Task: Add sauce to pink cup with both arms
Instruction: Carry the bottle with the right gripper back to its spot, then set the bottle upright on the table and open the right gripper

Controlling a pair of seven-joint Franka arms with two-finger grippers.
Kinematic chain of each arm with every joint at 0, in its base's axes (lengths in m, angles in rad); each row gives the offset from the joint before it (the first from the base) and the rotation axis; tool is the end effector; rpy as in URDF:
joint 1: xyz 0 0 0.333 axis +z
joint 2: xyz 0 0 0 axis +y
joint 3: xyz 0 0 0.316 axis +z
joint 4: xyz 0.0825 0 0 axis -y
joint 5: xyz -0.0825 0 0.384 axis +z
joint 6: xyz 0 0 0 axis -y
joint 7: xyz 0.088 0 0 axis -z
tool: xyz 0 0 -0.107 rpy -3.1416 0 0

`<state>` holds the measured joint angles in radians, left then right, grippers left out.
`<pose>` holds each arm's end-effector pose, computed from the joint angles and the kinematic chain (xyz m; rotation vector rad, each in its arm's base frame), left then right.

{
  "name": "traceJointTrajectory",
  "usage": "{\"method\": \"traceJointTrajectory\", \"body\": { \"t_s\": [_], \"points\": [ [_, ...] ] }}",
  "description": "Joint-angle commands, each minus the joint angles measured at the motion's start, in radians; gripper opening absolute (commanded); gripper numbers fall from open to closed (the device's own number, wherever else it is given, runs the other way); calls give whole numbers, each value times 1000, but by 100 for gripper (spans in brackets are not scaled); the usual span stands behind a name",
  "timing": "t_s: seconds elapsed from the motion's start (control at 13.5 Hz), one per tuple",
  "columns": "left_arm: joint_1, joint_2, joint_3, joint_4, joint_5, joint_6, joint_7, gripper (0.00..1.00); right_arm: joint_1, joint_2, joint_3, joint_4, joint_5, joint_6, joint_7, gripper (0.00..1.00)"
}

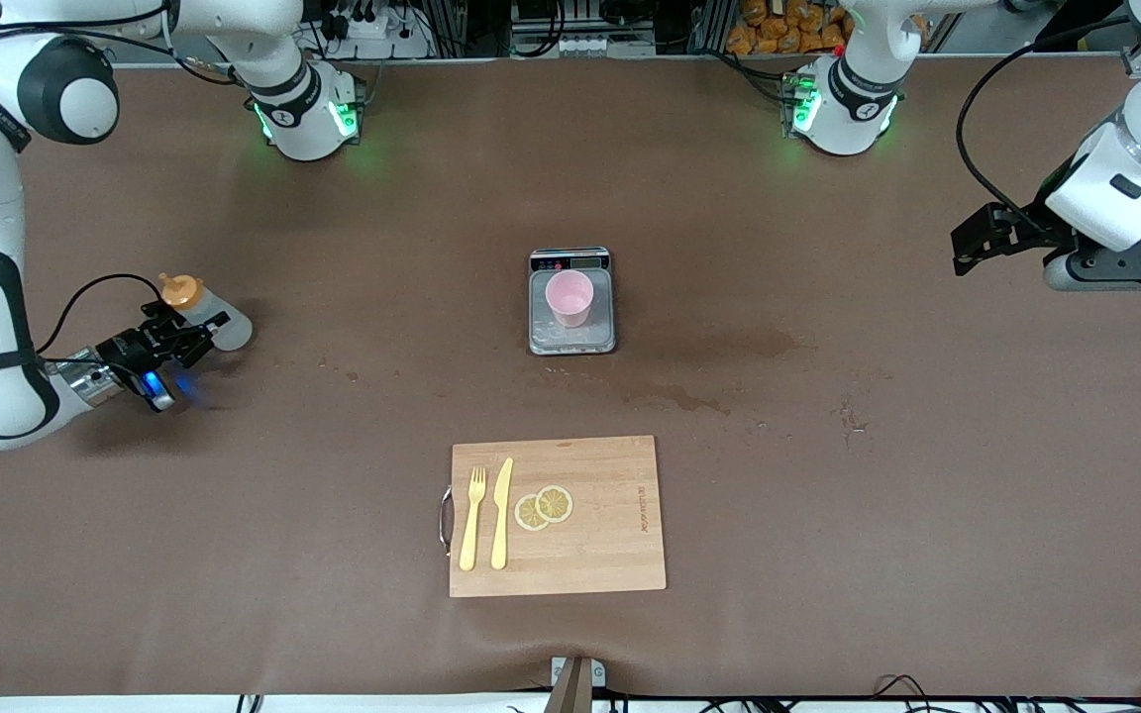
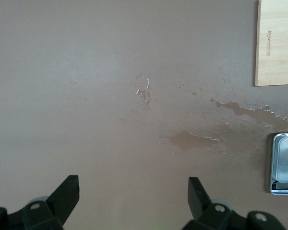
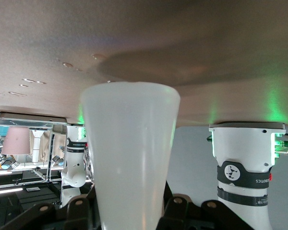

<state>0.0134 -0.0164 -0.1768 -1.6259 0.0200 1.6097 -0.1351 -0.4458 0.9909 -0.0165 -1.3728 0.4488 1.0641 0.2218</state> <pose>0.5452 -0.0886 0.6108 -3.1186 0.0453 -0.0052 0.5348 -0.1991 0.1167 -1.9334 0.7819 1.5017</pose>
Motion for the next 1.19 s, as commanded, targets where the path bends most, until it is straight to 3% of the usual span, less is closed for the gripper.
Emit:
{"method": "traceJointTrajectory", "body": {
  "t_s": [0.0,0.15,0.45,0.59,0.74,1.11],
  "points": [
    [2,-8,2,-8,-23,3,5,100,-22,-2,15,12,16,-21,2,55],
    [2,-7,2,-11,-23,3,5,100,-21,-5,15,20,11,-24,14,60],
    [2,-7,2,-8,-20,3,5,100,-22,-14,15,29,15,-38,71,82],
    [2,-7,2,-8,-20,4,5,100,-22,-24,13,98,8,-94,155,87],
    [0,-7,2,-8,-20,6,5,100,-21,-26,15,199,7,-166,290,100],
    [0,-7,-4,-3,-20,7,5,100,-22,-92,9,270,2,-197,344,100]
  ]
}}
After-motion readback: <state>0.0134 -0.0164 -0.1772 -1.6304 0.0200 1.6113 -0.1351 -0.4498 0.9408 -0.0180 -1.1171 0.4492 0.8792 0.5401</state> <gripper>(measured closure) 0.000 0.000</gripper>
